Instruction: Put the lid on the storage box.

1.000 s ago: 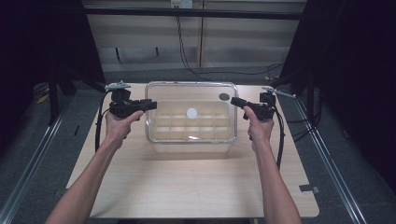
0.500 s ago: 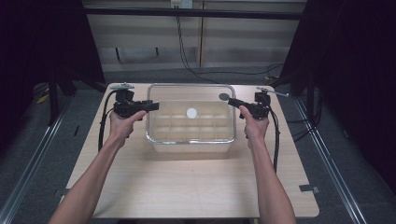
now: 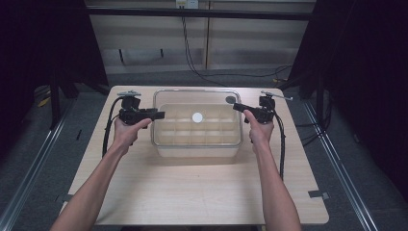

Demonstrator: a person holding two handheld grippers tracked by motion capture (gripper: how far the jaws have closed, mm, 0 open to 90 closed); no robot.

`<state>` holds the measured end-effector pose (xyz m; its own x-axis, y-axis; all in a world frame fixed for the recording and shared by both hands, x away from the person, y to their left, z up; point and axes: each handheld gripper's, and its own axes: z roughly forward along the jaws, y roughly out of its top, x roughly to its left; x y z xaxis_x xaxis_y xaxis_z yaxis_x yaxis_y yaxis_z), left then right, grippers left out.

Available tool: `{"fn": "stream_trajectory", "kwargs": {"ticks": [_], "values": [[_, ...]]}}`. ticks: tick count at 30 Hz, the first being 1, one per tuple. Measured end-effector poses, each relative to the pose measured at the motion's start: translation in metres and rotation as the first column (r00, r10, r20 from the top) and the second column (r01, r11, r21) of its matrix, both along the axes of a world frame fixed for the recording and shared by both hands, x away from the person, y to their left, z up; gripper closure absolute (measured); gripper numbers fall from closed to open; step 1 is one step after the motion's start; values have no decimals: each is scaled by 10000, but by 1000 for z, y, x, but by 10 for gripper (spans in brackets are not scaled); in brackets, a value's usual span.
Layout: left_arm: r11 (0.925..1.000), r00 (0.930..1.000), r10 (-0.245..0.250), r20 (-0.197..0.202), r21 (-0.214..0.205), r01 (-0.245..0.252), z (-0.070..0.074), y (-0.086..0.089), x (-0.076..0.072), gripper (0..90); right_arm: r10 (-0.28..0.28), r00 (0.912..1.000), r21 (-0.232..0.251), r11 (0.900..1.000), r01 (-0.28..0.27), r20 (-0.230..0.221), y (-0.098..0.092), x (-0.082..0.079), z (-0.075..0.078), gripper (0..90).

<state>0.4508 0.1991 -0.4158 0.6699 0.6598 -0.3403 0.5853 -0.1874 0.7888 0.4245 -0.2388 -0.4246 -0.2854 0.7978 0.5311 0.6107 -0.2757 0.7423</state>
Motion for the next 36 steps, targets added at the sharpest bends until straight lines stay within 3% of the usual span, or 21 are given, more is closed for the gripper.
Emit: {"fn": "stream_trajectory", "kwargs": {"ticks": [7, 16, 19, 21, 28, 32, 36], "values": [[9999, 9993, -127, -340, 101, 131, -8, 1, 2, 477, -16, 9995, -121, 9999, 12, -313, 4, 6, -5, 643], [9991, 9962, -231, -837, -374, 200, -20, 6, 9, 480, -49, 9982, -243, 9997, 34, -605, 8, 13, -12, 627], [9969, 9942, -199, -1053, -773, 117, -21, 8, 13, 515, -113, 9974, -290, 9995, 92, -718, 7, 15, -13, 622], [9968, 9948, -59, -1021, -793, -22, -20, 6, 15, 527, -181, 9967, -267, 9995, 160, -796, 7, 18, -13, 619], [9991, 9919, 6, -1273, -411, -58, -22, 3, 19, 501, -154, 9953, -380, 9992, 119, -954, 6, 20, -18, 603], [9999, 9930, 29, -1184, -150, -47, -24, 1, 19, 482, -178, 9945, -730, 9973, 102, -1033, 8, 20, -21, 581], [9998, 9920, 79, -1258, 175, -58, -24, -1, 19, 470, -242, 9946, -687, 9975, 173, -1013, 6, 18, -22, 582]]}}
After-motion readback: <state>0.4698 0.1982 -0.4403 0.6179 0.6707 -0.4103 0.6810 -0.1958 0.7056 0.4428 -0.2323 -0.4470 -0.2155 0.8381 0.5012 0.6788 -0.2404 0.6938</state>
